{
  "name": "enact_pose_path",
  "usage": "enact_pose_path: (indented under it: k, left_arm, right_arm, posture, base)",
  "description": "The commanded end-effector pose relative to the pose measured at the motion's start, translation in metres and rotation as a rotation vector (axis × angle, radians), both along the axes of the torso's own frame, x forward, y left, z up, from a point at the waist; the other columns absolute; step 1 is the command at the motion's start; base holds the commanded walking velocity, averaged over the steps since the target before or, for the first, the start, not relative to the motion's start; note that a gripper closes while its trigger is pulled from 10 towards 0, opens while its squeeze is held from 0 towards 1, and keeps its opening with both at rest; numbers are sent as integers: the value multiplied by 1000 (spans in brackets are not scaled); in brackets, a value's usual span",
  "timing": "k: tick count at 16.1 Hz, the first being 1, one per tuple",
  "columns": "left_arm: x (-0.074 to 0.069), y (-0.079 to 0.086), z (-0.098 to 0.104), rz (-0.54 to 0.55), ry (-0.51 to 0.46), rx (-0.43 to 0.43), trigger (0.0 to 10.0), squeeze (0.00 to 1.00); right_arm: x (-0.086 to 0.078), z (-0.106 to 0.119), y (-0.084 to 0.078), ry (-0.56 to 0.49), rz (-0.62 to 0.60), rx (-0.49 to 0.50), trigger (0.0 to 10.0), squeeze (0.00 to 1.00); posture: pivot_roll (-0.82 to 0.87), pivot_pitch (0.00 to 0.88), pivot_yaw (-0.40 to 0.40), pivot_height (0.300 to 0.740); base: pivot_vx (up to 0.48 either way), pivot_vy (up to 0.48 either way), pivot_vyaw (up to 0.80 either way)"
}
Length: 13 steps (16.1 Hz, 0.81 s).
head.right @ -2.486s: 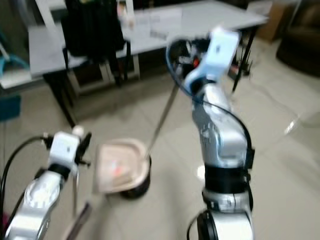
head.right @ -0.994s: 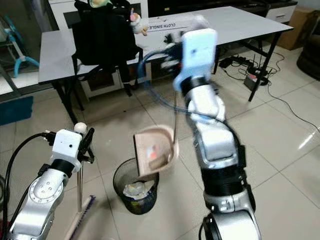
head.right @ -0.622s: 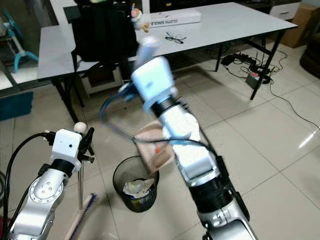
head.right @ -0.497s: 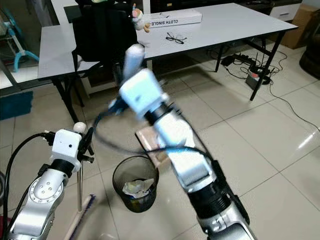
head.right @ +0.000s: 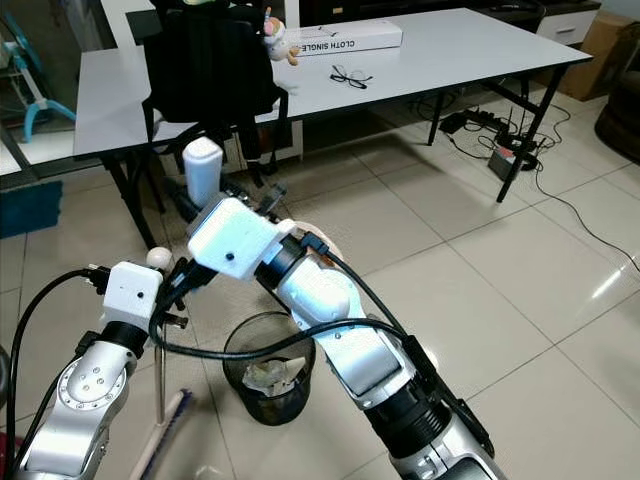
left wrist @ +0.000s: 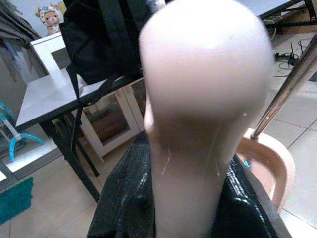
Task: Sweep floor
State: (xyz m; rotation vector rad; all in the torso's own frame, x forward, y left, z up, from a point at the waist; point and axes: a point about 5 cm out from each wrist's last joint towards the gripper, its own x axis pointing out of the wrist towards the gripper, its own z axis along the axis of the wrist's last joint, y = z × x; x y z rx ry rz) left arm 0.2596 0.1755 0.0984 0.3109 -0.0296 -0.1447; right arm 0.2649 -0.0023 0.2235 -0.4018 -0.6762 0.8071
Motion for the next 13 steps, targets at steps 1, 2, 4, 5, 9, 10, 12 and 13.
enact_pose_path:
  k: [1, 2, 4, 5, 9, 10, 12, 13]
  left_arm:
    - [2, 2, 5, 5, -31, 26, 10000, 0]
    - [2, 2, 5, 4, -30, 26, 10000, 0]
    - [3, 2, 4, 2, -29, 25, 10000, 0]
    - [3, 1, 4, 2, -29, 25, 10000, 0]
    - [2, -2, -1, -26, 13, 24, 10000, 0]
    - [2, -5, -7, -84, 68, 23, 10000, 0]
    - [-1, -11, -15, -203, 162, 10, 10000, 0]
    - [-2, -13, -17, -232, 181, 10, 10000, 0]
  right_arm:
    - [-6, 11, 2, -80, 25, 9, 10000, 0]
    - [-6, 11, 1, -70, 26, 23, 10000, 0]
    - [-5, 12, 0, -68, 26, 29, 10000, 0]
    - [-5, 12, 0, -78, 22, 22, 10000, 0]
    - [25, 26, -33, -98, -299, 104, 10000, 0]
    - [38, 25, -50, -50, -427, 93, 10000, 0]
    - [54, 12, -86, 63, -642, 101, 10000, 0]
    - [56, 9, -96, 95, -693, 123, 10000, 0]
  posture:
    - [-27, 0, 35, 740]
    - [-28, 0, 35, 740]
    - [-29, 0, 34, 740]
    - [-29, 0, 34, 740]
    - [-27, 0, 31, 740]
    - [-34, 0, 33, 740]
    - [-42, 0, 39, 740]
    - [-42, 0, 39, 740]
  base:
    - [0, 0, 0]
    - [0, 0, 0]
    - [0, 0, 0]
    - [0, 0, 0]
    - [0, 0, 0]
    - [0, 0, 0]
    - [0, 0, 0]
    - [0, 0, -800]
